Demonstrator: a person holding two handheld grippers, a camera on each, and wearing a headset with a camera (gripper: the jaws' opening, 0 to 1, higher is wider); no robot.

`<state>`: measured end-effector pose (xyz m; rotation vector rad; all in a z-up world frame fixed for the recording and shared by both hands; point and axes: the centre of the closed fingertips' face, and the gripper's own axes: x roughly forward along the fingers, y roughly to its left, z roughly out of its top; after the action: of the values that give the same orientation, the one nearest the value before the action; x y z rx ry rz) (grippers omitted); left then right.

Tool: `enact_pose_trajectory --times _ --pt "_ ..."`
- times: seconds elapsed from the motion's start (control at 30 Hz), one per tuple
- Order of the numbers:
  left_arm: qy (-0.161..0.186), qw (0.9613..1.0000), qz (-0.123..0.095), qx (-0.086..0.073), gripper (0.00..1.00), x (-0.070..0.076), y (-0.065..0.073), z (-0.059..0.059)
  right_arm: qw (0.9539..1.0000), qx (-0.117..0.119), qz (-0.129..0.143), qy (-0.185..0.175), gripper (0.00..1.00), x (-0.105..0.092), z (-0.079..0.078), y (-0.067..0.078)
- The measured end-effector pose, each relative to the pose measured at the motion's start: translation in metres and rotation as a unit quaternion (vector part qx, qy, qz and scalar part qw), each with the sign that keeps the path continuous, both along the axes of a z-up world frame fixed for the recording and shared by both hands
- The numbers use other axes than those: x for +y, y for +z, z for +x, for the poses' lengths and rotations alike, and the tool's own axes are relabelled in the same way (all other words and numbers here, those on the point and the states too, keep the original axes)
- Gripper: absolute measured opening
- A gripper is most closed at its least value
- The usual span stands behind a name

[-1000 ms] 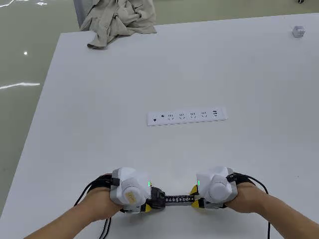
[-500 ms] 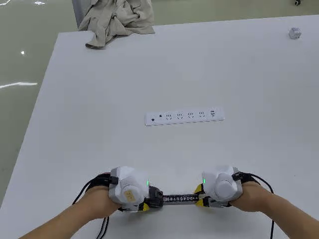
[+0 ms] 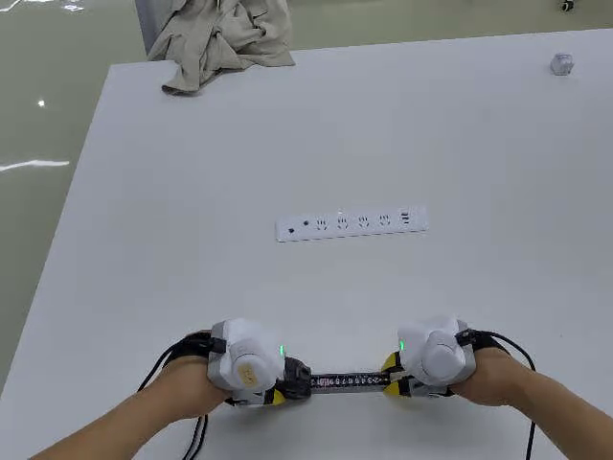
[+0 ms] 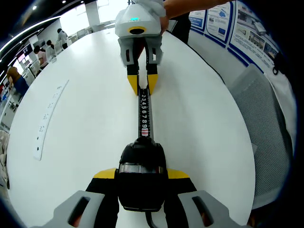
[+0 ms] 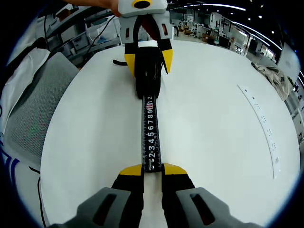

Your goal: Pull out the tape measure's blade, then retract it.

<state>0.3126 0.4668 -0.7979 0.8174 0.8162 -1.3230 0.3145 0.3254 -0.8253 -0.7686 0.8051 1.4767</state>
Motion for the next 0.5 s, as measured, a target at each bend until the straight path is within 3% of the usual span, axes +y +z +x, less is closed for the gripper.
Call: enact_pose_trajectory --times 0.5 --pt "-0.002 1.0000 0.002 0.000 0.33 0.000 0.000 0.000 0.9999 -0.002 -0.006 -0.012 0.12 -0.020 0.002 -0.001"
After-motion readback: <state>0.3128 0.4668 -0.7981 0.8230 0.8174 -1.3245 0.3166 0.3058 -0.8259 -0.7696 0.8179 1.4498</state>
